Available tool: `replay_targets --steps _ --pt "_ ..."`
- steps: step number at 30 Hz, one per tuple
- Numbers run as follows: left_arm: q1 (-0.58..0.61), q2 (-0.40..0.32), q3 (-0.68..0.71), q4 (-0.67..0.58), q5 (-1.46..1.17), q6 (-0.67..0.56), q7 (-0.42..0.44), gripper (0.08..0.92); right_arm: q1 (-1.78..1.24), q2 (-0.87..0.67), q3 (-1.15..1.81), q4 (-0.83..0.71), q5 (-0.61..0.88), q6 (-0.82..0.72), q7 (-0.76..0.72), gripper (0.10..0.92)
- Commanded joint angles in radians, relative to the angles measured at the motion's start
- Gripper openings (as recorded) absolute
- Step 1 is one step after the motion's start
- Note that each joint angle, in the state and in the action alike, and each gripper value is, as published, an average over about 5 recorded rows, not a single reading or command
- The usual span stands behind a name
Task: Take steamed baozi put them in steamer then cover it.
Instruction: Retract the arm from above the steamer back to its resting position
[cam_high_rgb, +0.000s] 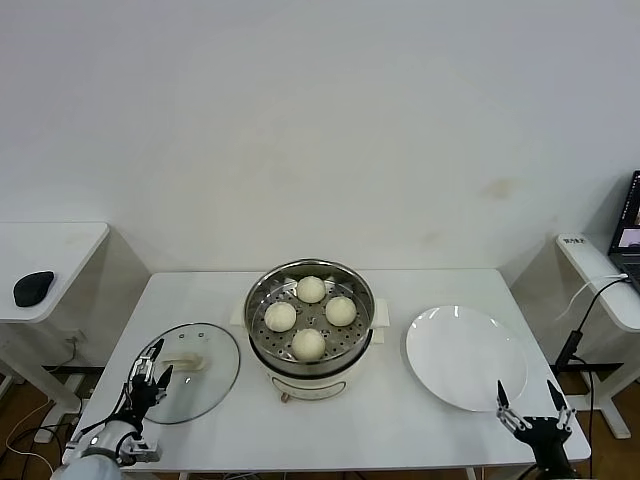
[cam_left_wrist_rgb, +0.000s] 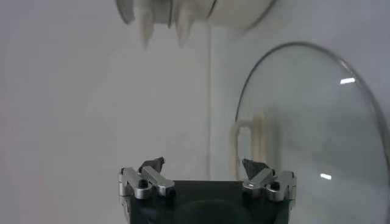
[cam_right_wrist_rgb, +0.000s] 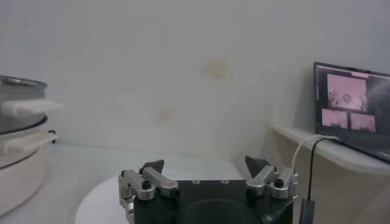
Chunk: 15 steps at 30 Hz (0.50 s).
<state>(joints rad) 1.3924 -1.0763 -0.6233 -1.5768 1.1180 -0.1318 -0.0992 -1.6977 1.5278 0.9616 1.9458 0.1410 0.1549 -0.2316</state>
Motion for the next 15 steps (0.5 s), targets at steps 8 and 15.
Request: replay_targets --steps 8,15 --pt "-0.183 0.003 0.088 0.163 0.032 0.001 -0.003 0.823 -0.014 0.026 0.018 -0.018 -0.02 0.004 -0.004 0.823" --pt "-0.204 0.001 0.106 0.199 0.016 -0.003 0.0 0.823 -0.006 0.034 0.013 -0.029 -0.033 0.006 -0.005 0.823"
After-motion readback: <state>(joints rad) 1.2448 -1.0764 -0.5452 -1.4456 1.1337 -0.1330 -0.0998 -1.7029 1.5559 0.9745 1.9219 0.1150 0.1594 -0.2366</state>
